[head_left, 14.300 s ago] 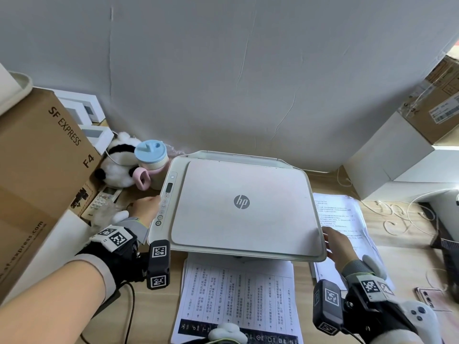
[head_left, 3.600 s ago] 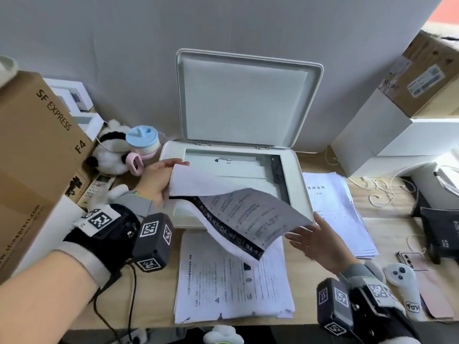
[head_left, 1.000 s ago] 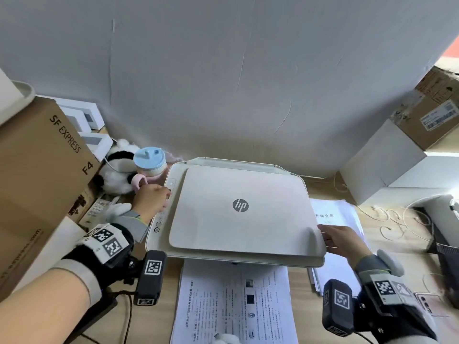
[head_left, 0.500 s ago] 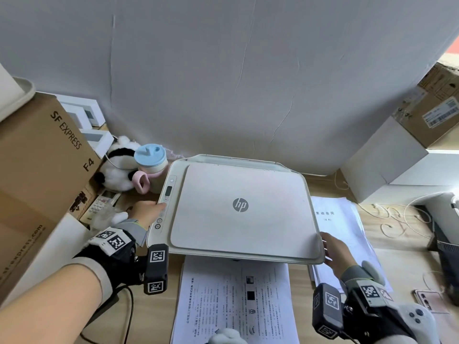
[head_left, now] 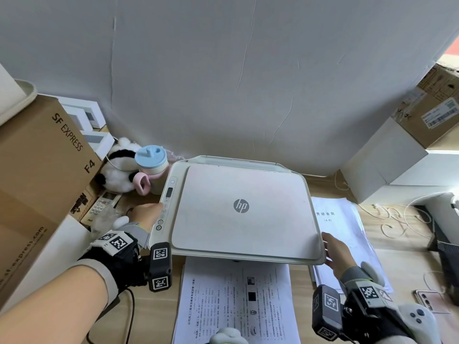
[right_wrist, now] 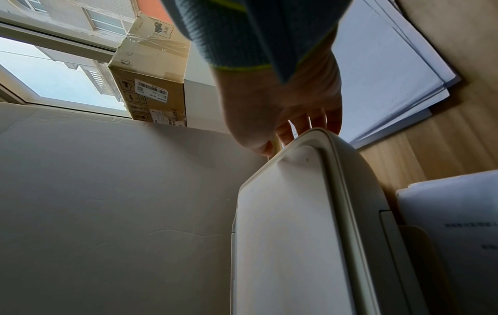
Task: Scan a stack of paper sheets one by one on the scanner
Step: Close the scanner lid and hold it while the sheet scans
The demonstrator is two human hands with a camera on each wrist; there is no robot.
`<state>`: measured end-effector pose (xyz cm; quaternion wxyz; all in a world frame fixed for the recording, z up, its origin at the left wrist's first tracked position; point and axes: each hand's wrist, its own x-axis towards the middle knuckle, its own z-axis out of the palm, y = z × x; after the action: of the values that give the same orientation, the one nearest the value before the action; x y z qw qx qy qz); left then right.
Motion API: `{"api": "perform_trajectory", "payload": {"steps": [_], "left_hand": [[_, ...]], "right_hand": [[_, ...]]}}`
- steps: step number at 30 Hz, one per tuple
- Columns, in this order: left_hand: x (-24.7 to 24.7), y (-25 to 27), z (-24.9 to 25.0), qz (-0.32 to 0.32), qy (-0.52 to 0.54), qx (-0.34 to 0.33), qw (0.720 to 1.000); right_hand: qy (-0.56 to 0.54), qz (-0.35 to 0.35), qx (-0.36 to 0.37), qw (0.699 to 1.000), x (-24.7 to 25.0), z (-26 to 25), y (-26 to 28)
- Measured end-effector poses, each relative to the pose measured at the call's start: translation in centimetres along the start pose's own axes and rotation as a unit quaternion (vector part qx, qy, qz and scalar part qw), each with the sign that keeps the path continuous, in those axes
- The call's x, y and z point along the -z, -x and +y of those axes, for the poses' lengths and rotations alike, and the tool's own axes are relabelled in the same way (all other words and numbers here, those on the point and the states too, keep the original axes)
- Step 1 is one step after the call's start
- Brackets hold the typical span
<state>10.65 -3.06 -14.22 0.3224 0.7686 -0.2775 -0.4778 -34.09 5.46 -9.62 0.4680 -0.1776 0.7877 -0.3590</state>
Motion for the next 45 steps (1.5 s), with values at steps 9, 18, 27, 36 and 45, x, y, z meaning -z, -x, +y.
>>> {"api": "perform_trajectory", "payload": {"steps": [9,18,27,36,45], "left_hand": [[0.4,-0.7,-1.7,0.029,-0.003,-0.013,0.999],[0.1,-0.5,-1.0,0.049,-0.057,-0.011,0.997],[-0.2,-1.1,-1.1,0.059,-0.089,-0.01,0.994],[0.0,-0.6,-1.0,0.061,-0.085,-0.014,0.994],[-0.2,0.0,-0.7,0.058,-0.093,-0.023,0.994]], "right_hand": [[-0.028,0.002,0.035,0.999,0.2,1.5,0.4],[-0.02,0.036,0.06,0.997,-0.2,3.1,-0.3],[-0.015,0.049,0.075,0.996,-0.6,3.7,-0.7],[-0.013,0.053,0.079,0.995,-0.6,4.1,-1.4],[-0.023,0.046,0.083,0.995,-0.6,4.4,-1.8]]}}
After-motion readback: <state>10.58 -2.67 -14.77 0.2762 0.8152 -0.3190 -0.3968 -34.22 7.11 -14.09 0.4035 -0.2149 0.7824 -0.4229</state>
